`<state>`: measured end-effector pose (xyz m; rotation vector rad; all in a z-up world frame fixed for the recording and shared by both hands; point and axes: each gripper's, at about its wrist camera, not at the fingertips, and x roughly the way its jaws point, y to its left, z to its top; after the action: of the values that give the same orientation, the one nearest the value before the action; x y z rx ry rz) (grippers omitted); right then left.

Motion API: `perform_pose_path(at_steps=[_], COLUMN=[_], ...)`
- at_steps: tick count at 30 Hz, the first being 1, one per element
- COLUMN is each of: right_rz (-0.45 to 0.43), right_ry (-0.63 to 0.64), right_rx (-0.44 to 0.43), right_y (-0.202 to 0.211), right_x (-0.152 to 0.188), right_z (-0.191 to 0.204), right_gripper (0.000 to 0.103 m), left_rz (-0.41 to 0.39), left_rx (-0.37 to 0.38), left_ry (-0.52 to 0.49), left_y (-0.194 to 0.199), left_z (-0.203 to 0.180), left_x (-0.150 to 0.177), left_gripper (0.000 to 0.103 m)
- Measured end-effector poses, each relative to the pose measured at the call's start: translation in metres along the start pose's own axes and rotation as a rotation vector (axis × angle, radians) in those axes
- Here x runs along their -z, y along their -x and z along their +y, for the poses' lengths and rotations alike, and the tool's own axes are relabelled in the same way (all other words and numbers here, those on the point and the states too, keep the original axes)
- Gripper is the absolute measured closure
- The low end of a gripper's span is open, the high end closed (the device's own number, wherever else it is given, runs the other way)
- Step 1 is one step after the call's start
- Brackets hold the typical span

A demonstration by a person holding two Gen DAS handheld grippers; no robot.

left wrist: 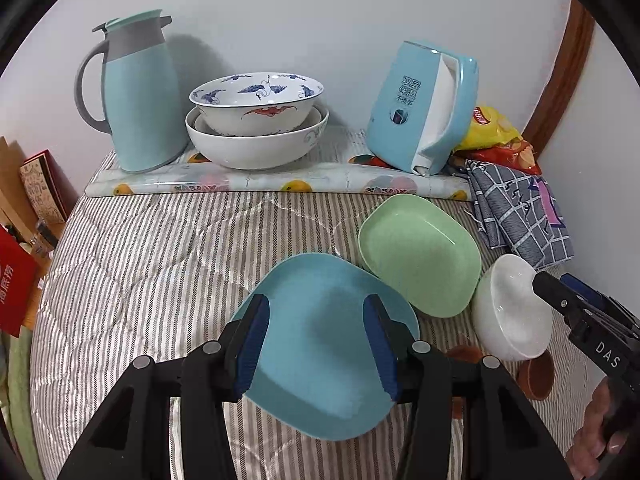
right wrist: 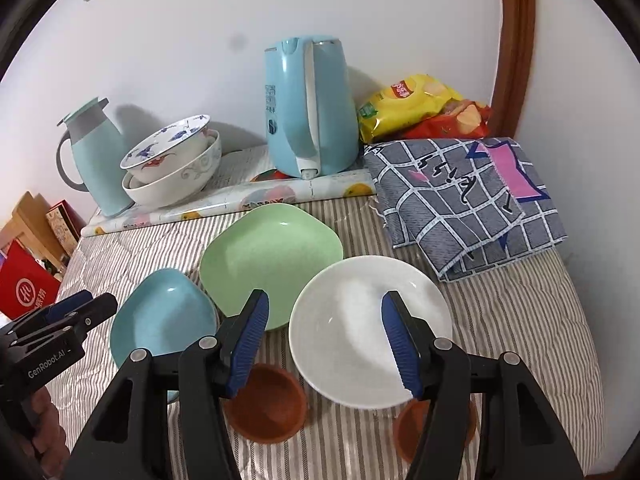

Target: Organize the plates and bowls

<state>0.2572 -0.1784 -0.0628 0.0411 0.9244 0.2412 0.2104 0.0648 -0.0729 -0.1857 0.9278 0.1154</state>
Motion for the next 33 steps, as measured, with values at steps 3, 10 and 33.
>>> perform_pose_path(at_steps=[3,10,33], right_rz=[-0.002,-0.013,0.096], right_ry=[0.003,0.030,0.063], right_rx=[-0.009,-0.017,-0.023], right_y=[-0.006,-0.018,-0.086], right_x=[-0.007,-0.024,-0.059], right_z=[-0.001,-0.003,-0.008], right_gripper=[0.045,0.047,0.052], left_rz=[-0.003,-0.017,0.070], left_rx=[-0.003,-0.025,-0.004], left_ry=[-0.002,-0.014,-0.020], left_y=[-0.004,-0.014,-0.082], left_z=[-0.004,-0.016,-0.031], left_x=[-0.006,-0.021,-0.059], left_gripper=[0.056,0.056,0.056])
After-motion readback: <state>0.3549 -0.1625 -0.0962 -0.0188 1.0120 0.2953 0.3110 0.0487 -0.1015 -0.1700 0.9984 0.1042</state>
